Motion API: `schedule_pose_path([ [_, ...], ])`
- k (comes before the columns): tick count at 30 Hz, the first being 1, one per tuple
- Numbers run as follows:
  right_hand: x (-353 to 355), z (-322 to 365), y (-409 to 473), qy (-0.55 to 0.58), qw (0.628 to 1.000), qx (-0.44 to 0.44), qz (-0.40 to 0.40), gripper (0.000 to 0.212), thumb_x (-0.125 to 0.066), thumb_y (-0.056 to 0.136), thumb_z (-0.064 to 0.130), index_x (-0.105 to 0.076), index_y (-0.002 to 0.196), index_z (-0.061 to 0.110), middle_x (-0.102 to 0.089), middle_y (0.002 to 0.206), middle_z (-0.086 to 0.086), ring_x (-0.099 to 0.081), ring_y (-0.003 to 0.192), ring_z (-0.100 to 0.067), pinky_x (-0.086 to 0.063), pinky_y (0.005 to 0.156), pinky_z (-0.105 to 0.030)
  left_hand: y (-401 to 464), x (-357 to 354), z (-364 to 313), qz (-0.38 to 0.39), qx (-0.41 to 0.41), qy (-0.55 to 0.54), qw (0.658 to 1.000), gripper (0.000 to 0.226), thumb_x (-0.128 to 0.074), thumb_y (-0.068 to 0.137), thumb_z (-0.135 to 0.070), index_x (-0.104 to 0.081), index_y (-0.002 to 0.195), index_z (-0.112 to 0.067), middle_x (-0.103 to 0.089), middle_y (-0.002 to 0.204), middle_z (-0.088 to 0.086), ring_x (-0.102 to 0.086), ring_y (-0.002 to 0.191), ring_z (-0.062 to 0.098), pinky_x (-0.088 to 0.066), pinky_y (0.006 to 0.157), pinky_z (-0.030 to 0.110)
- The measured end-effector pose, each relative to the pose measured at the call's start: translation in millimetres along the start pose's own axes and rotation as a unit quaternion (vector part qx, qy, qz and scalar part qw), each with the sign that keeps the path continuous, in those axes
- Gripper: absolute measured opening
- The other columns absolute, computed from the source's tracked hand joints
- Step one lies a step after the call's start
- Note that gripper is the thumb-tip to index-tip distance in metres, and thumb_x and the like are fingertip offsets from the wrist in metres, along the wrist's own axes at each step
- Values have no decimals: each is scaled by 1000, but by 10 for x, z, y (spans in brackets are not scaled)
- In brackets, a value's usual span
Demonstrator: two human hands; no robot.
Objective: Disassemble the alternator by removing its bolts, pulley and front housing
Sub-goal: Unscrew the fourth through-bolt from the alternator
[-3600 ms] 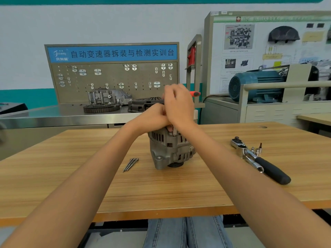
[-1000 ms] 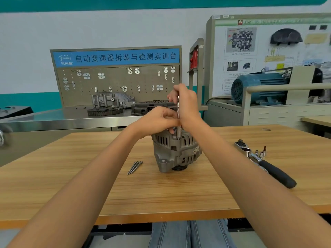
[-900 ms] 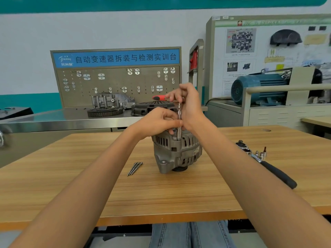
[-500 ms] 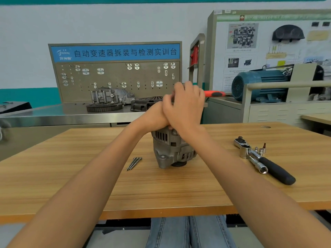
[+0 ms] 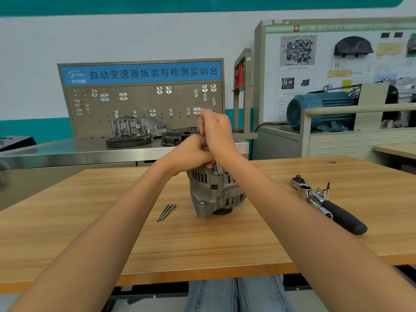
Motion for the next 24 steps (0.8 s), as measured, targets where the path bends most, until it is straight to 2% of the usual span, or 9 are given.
schedule_pose_path([
  [3,78,-4,-16,-72,995,32,-55,43,-43,94,14,-35,51,14,-35,55,1,-35,56,-11,-30,60,-31,4,-16,-3,3,10,2,1000,29,-54,83,2,-56,60,-17,-58,45,-9,-54,46,-2,-41,49,10],
  [4,95,1,-24,-142,986,63,-66,40,-43,93,15,-39,53,15,-37,59,1,-38,60,-13,-31,63,-31,-4,-18,-16,3,6,-1,1000,27,-54,83,3,-57,63,-16,-58,49,-8,-54,47,-1,-42,50,12],
  [7,101,28,-69,-419,886,165,-111,25,-45,89,23,-62,75,11,-50,75,-1,-42,76,-16,-32,78,-33,-31,-8,-85,-6,-39,-17,999,31,-52,84,5,-55,82,-25,-62,75,7,-55,63,5,-48,54,18],
  [9,88,58,-78,-497,843,173,-114,28,-42,88,27,-65,87,11,-57,86,-4,-46,83,-19,-31,82,-33,-39,2,-123,-11,-64,-17,998,38,-53,86,5,-49,88,-33,-62,88,12,-57,72,10,-50,58,20],
  [13,62,97,-49,-609,777,131,-86,32,-36,90,34,-59,93,12,-57,96,-8,-47,88,-25,-29,82,-37,-15,5,-118,-24,-65,23,997,35,-52,88,4,-49,84,-31,-58,77,2,-53,56,-9,-45,51,10],
  [16,65,134,-36,-679,725,100,-63,28,-32,93,37,-47,86,15,-54,97,-10,-36,80,-24,-23,75,-38,5,-5,-115,-31,-55,22,998,34,-52,89,2,-48,81,-31,-57,72,-3,-53,50,-10,-42,45,8],
  [18,78,154,-19,-695,712,90,-43,29,-30,94,38,-43,85,14,-54,96,-9,-36,78,-25,-21,73,-38,19,-19,-127,-42,-49,20,998,35,-51,87,4,-48,77,-29,-55,63,-9,-51,44,-9,-37,40,7],
  [21,103,178,12,-692,716,87,-32,31,-31,93,38,-44,83,13,-55,92,-8,-40,76,-25,-21,73,-38,27,-40,-135,-43,-30,37,998,40,-47,82,10,-44,63,-26,-52,41,-13,-44,37,-7,-30,36,7],
  [24,85,170,-16,-664,738,114,-35,30,-34,92,38,-50,84,13,-56,90,-7,-45,78,-24,-24,73,-37,-1,-38,-137,-22,-35,17,999,39,-46,79,12,-44,65,-25,-54,43,-17,-44,39,-5,-33,39,8],
])
Point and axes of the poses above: each hand's wrist, its own y-axis towards the middle knuckle, its own x-axis out of the back of the hand, z = x × y, the point moved 4 cm from there along y, towards the middle knuckle
